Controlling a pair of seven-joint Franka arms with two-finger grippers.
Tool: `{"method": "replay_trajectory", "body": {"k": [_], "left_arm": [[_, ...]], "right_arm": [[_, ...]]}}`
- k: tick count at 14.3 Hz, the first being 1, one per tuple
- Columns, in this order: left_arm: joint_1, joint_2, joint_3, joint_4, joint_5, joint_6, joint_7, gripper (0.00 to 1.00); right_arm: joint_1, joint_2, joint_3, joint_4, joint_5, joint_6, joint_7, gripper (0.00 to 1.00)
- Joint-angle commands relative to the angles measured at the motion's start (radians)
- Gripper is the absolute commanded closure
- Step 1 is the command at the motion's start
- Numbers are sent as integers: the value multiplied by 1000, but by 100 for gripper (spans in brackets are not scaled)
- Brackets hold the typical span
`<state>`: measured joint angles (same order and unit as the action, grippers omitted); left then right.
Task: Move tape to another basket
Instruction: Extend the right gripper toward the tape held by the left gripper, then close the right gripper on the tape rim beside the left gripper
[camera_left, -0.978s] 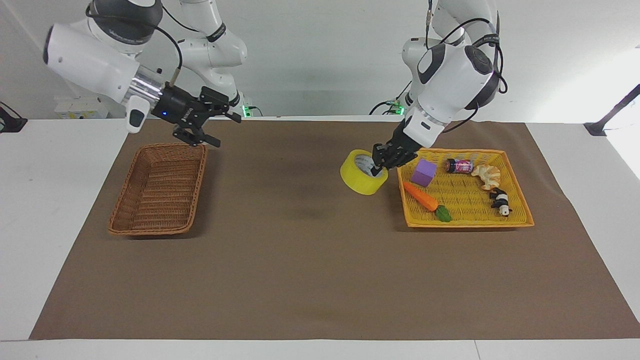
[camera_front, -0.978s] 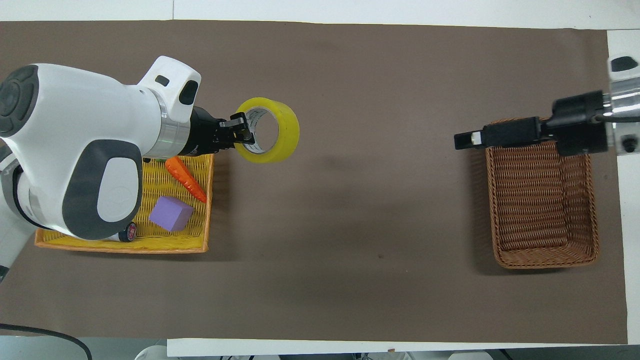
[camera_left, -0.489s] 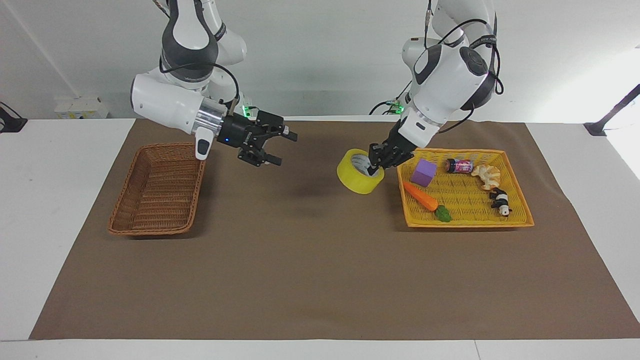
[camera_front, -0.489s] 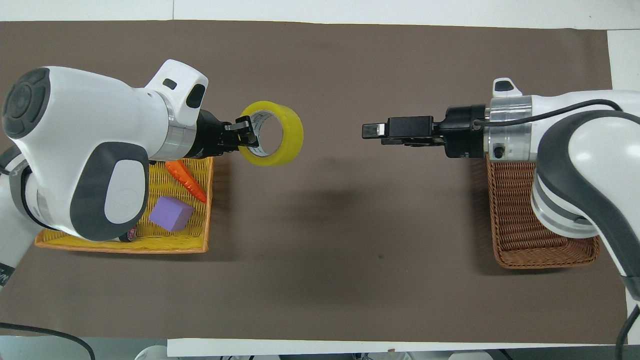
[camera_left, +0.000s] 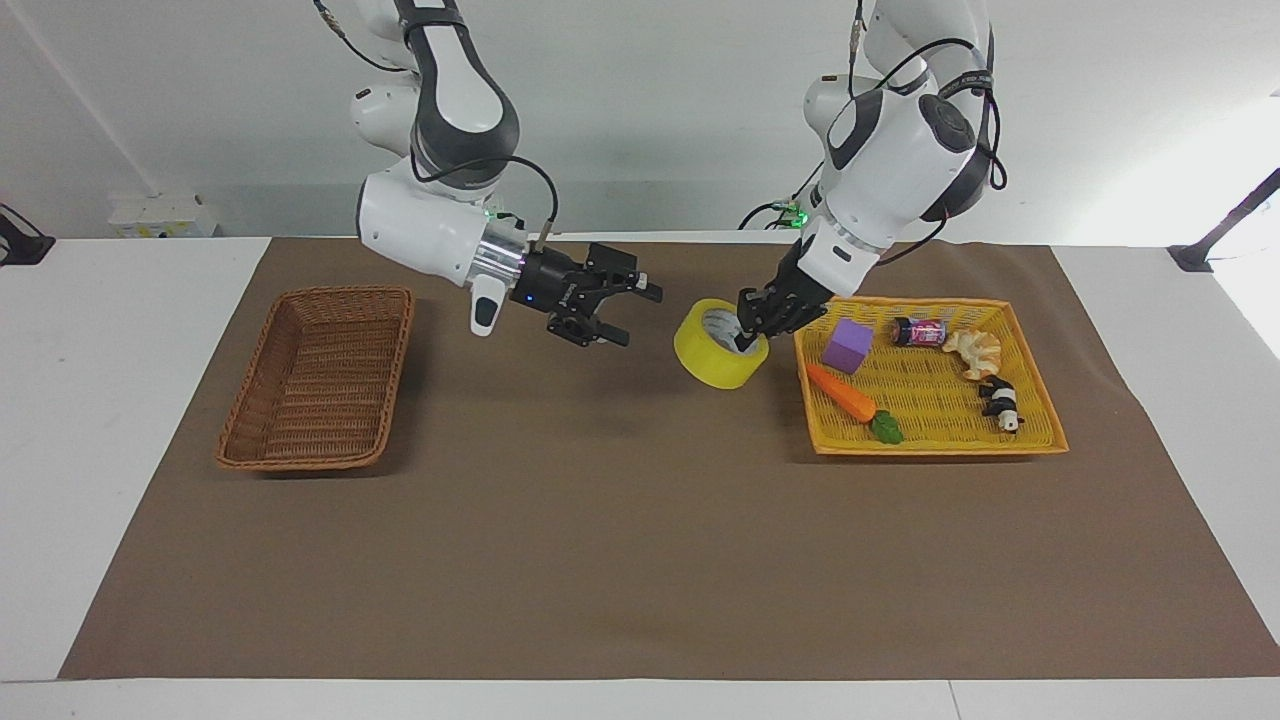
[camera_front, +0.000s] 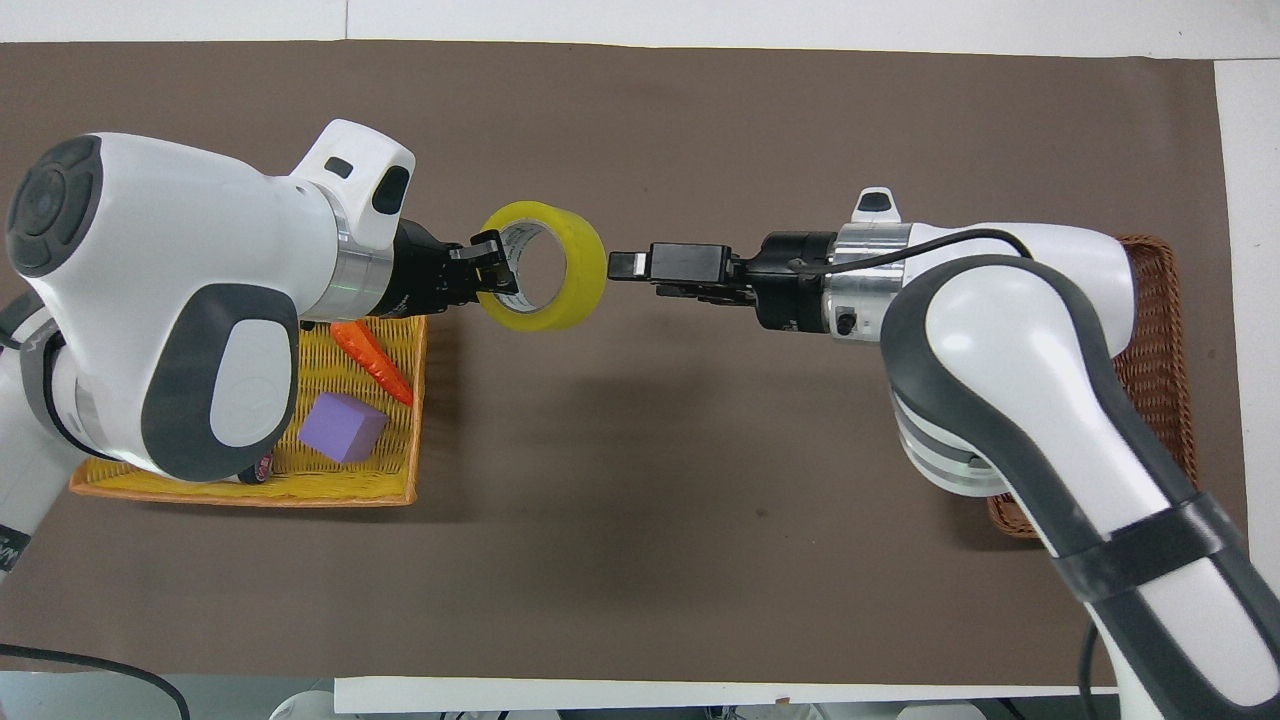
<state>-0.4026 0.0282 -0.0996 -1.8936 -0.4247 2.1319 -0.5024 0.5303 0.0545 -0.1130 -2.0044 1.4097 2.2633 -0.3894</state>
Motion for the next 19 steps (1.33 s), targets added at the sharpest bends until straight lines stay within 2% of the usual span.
{"method": "replay_trajectory", "body": {"k": [1, 5, 13, 17, 19], "left_arm": [[-22, -16, 15, -18, -6, 13, -18, 99], [-27, -17, 15, -18, -6, 11, -18, 99], [-30, -24, 15, -32, -6, 11, -16, 98], [-30, -28, 15, -36, -5, 3, -15, 98], [-32, -30, 15, -38, -5, 5, -15, 98]], "right_arm": [[25, 14, -5, 0, 44, 18, -14, 0], [28, 108, -5, 85, 64, 18, -26, 0], [46, 108, -5, 85, 68, 50, -26, 0], [48, 108, -4, 85, 66, 48, -31, 9], [48, 108, -5, 81, 64, 50, -46, 20]]}}
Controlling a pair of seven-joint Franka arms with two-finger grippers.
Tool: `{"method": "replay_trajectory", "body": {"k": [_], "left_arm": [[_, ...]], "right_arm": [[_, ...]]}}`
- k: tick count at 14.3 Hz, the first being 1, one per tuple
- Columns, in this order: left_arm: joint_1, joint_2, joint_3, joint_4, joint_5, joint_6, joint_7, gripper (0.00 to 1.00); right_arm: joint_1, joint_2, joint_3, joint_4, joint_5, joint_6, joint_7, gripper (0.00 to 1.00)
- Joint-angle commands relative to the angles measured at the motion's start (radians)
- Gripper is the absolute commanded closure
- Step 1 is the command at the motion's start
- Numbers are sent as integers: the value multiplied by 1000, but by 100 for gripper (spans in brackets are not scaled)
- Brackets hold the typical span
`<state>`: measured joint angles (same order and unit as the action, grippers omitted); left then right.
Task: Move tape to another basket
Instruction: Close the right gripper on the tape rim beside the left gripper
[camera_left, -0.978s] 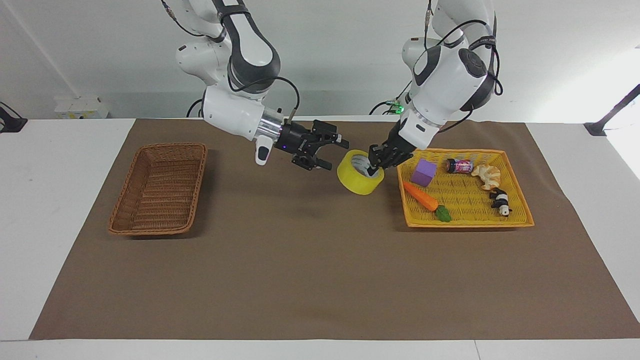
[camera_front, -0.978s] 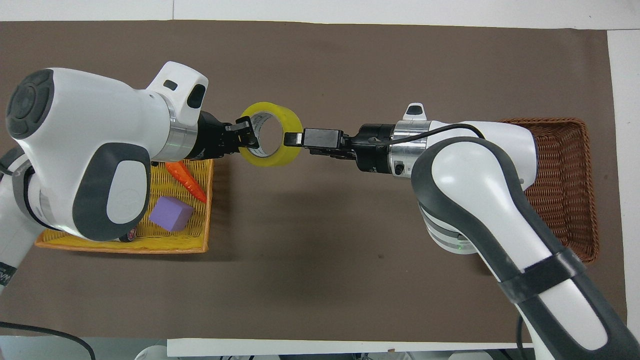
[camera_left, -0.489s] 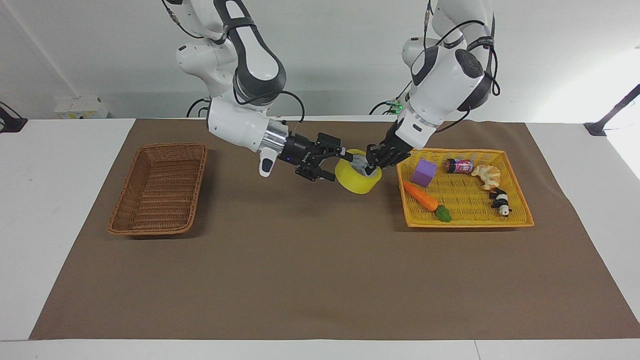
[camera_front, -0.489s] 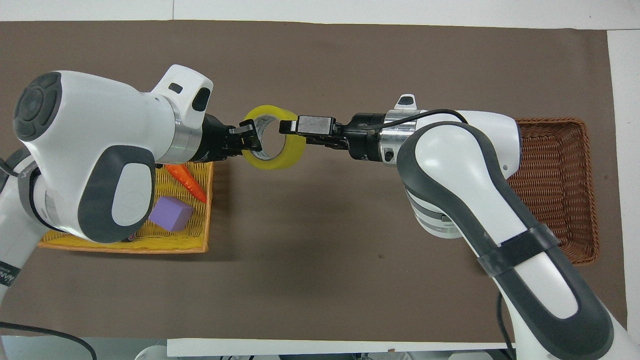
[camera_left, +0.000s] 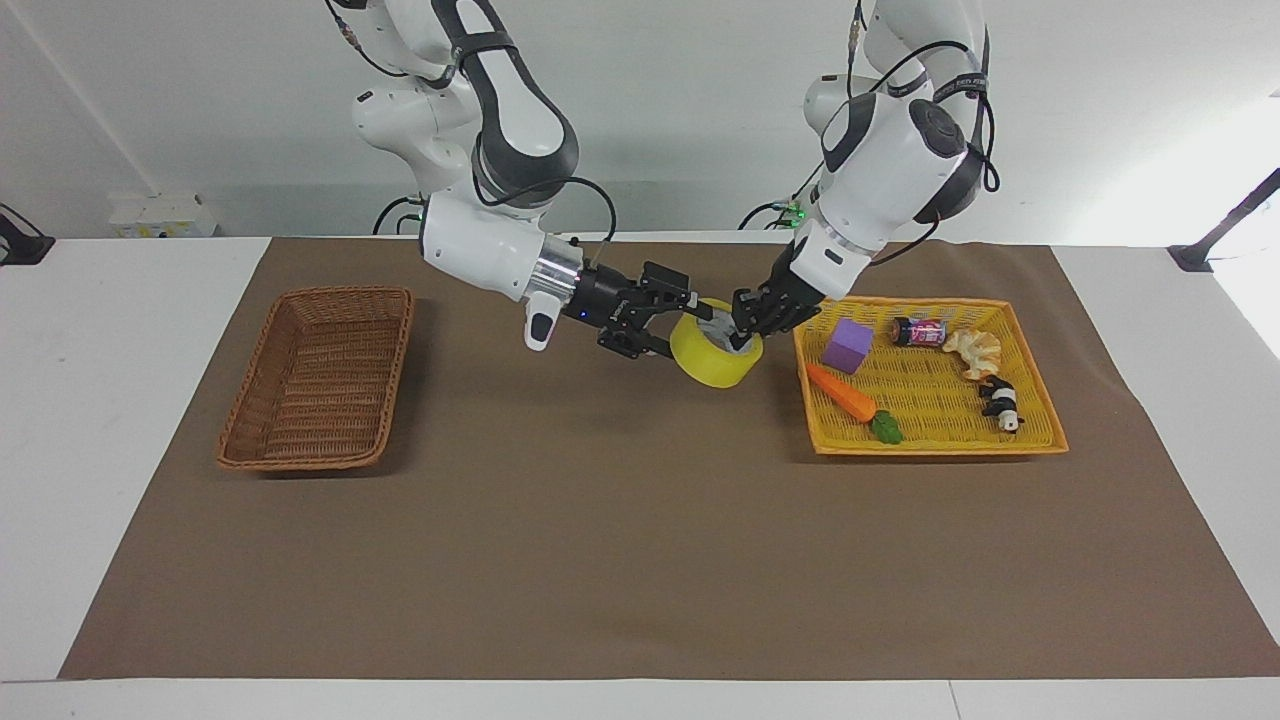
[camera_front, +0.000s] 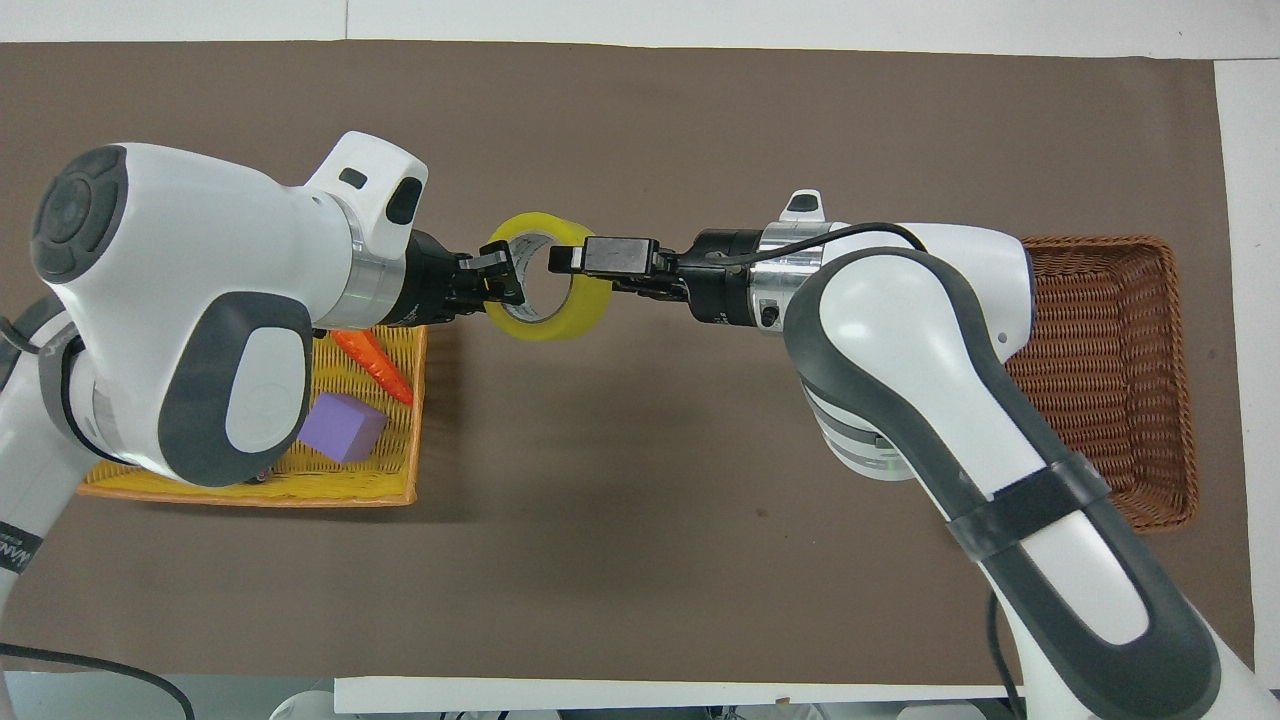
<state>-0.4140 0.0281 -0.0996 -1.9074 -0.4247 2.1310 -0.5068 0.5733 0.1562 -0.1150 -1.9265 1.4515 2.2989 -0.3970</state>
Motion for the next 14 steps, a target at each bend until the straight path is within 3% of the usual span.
{"method": "replay_trajectory", "body": {"k": [1, 2, 3, 4, 9, 10, 11, 12, 13, 14], "left_arm": [[-20, -30, 14, -25, -5, 6, -12, 98], [-26, -30, 15, -25, -5, 6, -12, 98], [-26, -30, 15, -27, -5, 9, -12, 98], [-26, -30, 15, -27, -5, 6, -10, 98], [-25, -31, 15, -32, -3, 4, -10, 98], [-25, -34, 15, -32, -3, 1, -9, 94], [-22, -34, 15, -30, -3, -9, -10, 71], [-20, -34, 15, -24, -3, -31, -13, 18], [-16, -40, 18, -18, -3, -54, -16, 7], [-6, -62, 23, -10, -3, -90, -16, 3]], "right_arm": [[7, 6, -3, 1, 23, 16, -46, 27], [7, 6, -3, 1, 23, 16, -52, 53], [5, 6, -3, 1, 23, 11, -54, 96], [5, 5, -3, 1, 23, 11, -54, 100], [4, 3, -3, -2, 21, 2, -57, 100], [4, 3, -3, -3, 21, 2, -57, 100], [4, 3, -3, -3, 21, 2, -57, 100], [2, 2, -3, -6, 21, 1, -57, 100], [0, 0, -3, -11, 21, -1, -57, 100], [-1, -1, -3, -11, 21, -4, -57, 100]]}}
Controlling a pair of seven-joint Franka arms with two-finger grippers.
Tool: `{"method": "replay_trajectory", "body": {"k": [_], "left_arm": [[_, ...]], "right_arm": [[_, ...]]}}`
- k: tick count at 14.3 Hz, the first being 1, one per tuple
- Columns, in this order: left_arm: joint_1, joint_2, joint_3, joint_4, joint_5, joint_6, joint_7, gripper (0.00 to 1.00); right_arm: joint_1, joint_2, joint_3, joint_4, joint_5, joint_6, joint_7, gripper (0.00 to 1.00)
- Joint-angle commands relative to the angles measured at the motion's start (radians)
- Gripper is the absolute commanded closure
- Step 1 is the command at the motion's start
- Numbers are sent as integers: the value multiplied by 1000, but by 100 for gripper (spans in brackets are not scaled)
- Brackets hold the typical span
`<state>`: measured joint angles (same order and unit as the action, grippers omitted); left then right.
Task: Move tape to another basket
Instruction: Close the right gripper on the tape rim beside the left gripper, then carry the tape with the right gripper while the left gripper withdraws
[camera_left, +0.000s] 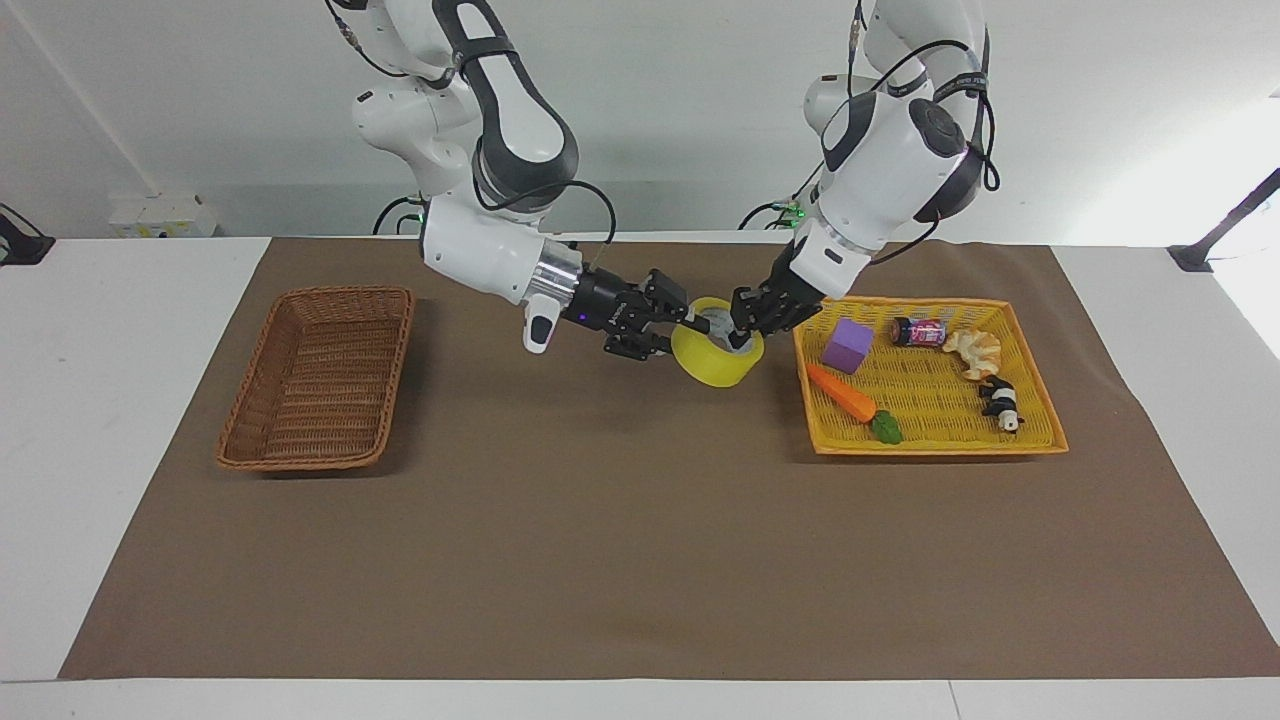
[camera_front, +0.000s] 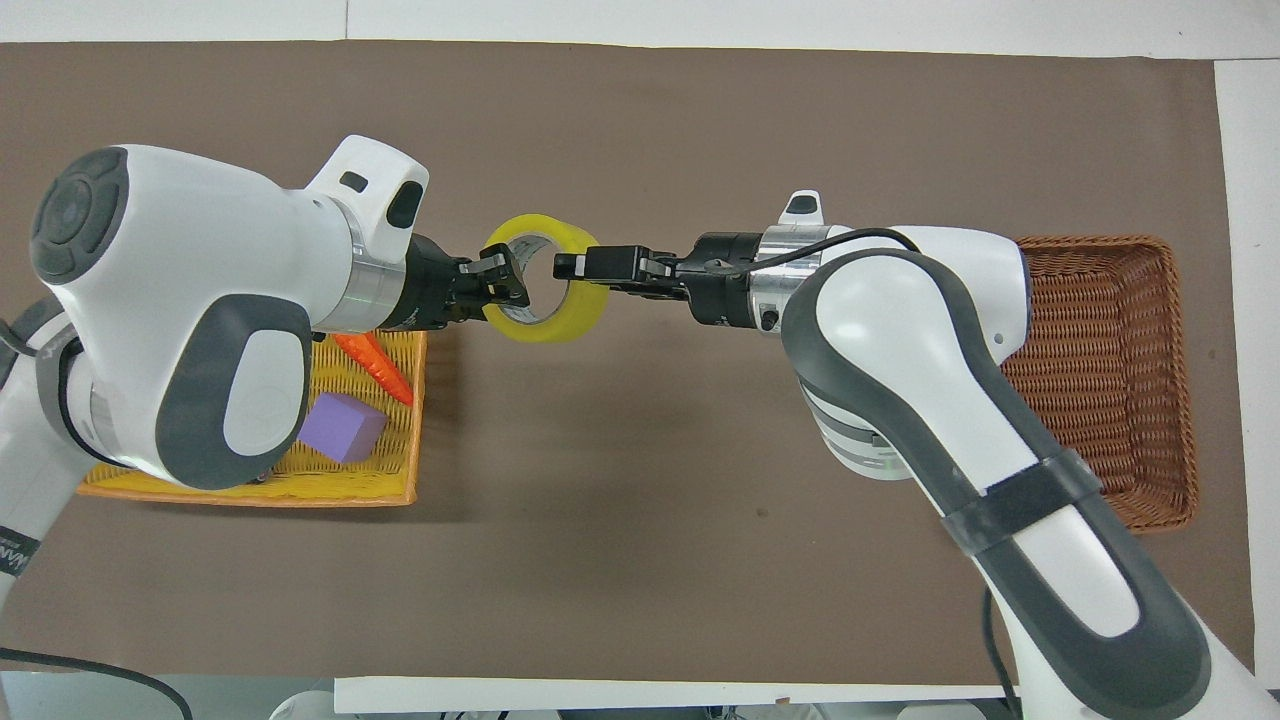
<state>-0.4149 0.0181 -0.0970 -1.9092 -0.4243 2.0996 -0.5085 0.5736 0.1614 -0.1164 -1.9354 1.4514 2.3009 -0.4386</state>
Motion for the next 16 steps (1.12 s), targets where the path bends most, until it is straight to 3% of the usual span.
{"method": "replay_trajectory", "body": {"k": [1, 5, 9, 11, 13, 16], "left_arm": [[27, -81, 22, 5, -2, -125, -12, 2], [200, -145, 23, 88, 91, -384, 13, 1], [416, -162, 23, 46, 133, -389, 198, 3], [494, -167, 23, 41, 232, -389, 351, 3], [541, -167, 25, 39, 249, -403, 454, 1], [556, -168, 25, 36, 251, -392, 450, 1]], "right_arm": [[-6, -8, -2, -2, 21, -14, -15, 100], [-92, -51, -3, -57, 10, -87, -43, 100], [-361, -103, -5, -163, -12, -343, -159, 100], [-528, -109, -6, -166, -150, -510, -170, 100], [-709, -117, -6, -166, -331, -666, -204, 100], [-918, -99, -11, -134, -507, -796, -238, 100]]}}
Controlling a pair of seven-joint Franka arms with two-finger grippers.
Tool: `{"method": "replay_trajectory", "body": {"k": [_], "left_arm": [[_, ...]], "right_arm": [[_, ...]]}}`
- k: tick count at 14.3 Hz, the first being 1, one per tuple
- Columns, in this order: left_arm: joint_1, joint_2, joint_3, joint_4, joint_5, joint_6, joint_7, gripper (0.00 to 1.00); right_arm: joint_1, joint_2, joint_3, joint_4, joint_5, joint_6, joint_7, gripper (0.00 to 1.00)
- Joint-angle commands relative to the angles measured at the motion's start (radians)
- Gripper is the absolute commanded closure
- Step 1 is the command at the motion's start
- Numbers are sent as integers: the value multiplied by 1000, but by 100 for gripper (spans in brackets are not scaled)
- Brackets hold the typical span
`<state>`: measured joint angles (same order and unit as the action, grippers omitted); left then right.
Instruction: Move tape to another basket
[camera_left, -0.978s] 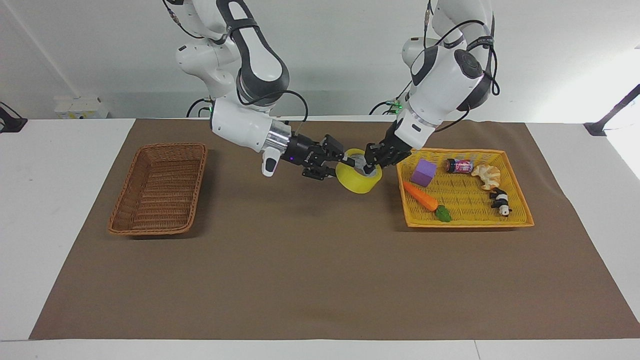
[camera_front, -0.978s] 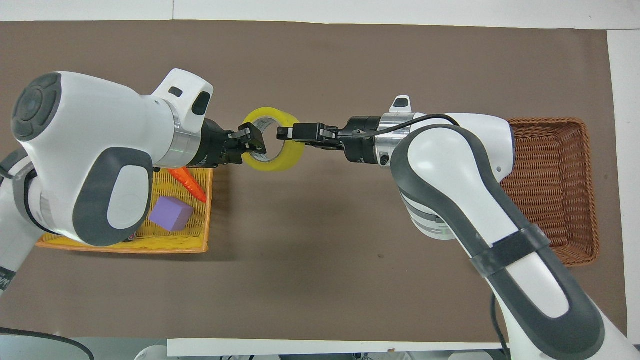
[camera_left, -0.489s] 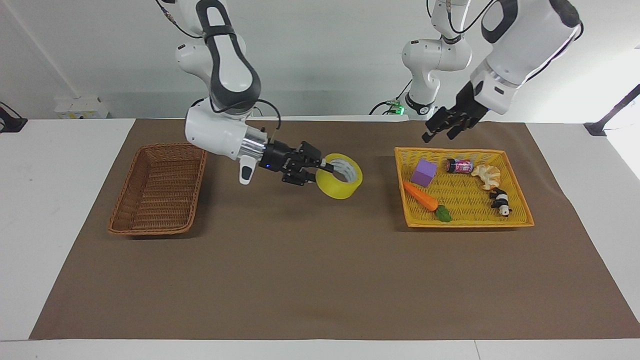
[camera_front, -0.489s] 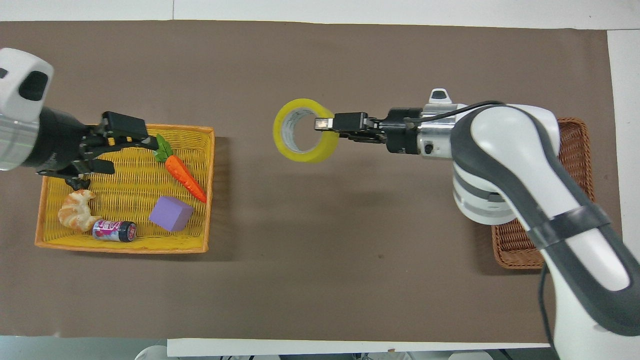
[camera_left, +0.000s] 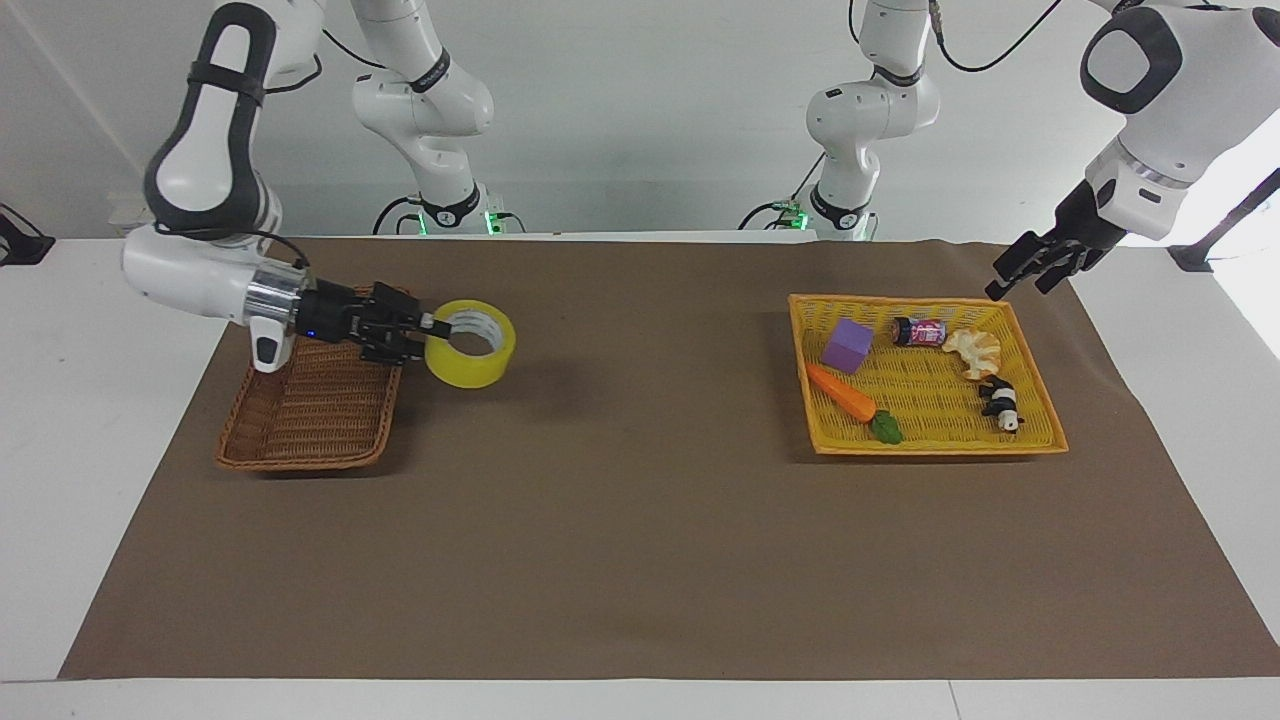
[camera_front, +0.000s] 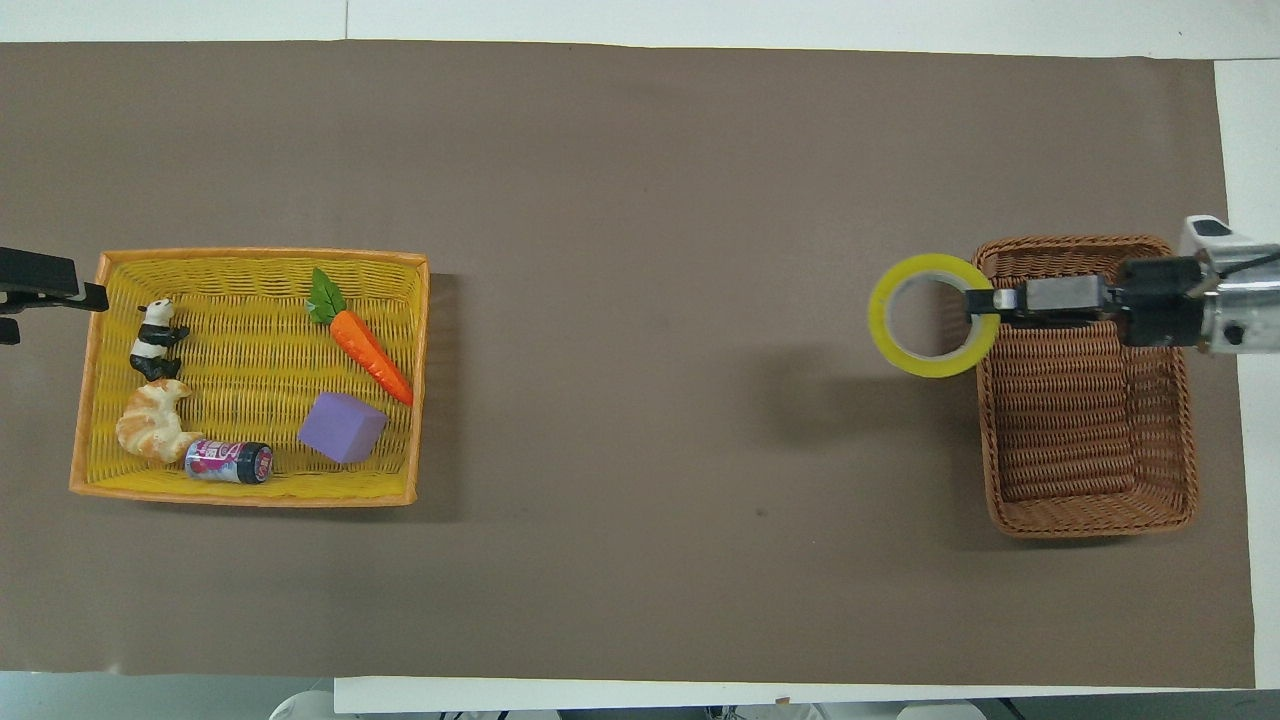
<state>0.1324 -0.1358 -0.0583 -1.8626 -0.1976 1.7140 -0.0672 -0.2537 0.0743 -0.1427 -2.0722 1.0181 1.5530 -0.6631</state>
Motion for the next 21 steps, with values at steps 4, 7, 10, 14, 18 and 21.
{"method": "replay_trajectory", "body": {"k": [4, 7, 10, 14, 18, 21], "left_arm": [[0, -7, -17, 12, 145, -17, 1, 1], [-26, -2, -23, 43, 161, -42, -2, 1], [-31, 24, -25, 111, 161, -88, 10, 1], [-31, 33, -26, 126, 164, -96, 24, 1], [-30, 32, -26, 125, 164, -100, 70, 1], [-60, 30, -32, 132, 184, -135, 70, 1]], "right_arm": [[-283, 137, 15, 32, -185, -137, -235, 100], [-283, 163, 15, 21, -197, -114, -259, 100], [-306, 229, 15, 32, -237, -108, -340, 100], [-296, 237, 15, 20, -254, -31, -374, 100], [-291, 237, 15, 21, -309, -13, -372, 31], [-276, 239, 15, 35, -358, 15, -372, 0]]}}
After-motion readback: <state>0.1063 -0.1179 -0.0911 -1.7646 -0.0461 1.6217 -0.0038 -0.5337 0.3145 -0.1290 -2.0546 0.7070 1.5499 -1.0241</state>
